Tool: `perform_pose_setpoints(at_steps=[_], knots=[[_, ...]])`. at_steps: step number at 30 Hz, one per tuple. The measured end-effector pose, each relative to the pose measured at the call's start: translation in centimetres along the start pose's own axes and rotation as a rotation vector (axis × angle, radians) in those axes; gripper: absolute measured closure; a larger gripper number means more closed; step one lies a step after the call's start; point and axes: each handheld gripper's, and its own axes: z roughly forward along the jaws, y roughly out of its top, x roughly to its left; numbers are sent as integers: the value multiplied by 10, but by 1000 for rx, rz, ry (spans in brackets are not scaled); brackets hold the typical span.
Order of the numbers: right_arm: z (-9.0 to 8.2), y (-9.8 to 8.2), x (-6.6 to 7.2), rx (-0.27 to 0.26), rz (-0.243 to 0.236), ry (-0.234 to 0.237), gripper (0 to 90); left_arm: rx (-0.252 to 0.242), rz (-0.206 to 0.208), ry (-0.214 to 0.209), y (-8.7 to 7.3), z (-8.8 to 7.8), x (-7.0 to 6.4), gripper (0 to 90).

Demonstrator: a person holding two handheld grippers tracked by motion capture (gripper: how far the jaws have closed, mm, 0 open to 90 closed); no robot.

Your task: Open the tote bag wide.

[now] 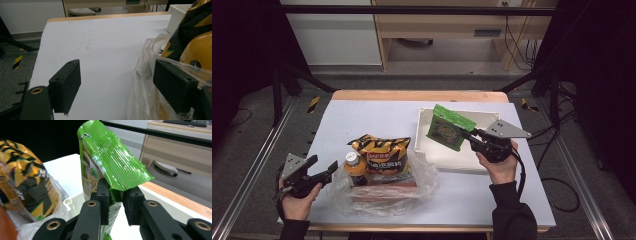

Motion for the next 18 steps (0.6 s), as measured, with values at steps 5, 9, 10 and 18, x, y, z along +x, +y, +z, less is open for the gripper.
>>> perform_pose_setpoints(at_steps=[5, 9, 10, 18], knots=[[10, -2, -6, 7, 12, -18, 765, -4, 6, 1, 0, -1, 1, 215], [19, -4, -13, 22, 24, -38, 765, -5, 3, 3, 0, -1, 2, 215], [20, -4, -14, 26, 26, -40, 765, -7, 2, 3, 0, -1, 2, 215], [37, -3, -20, 38, 38, -47, 765, -7, 1, 3, 0, -2, 3, 217]])
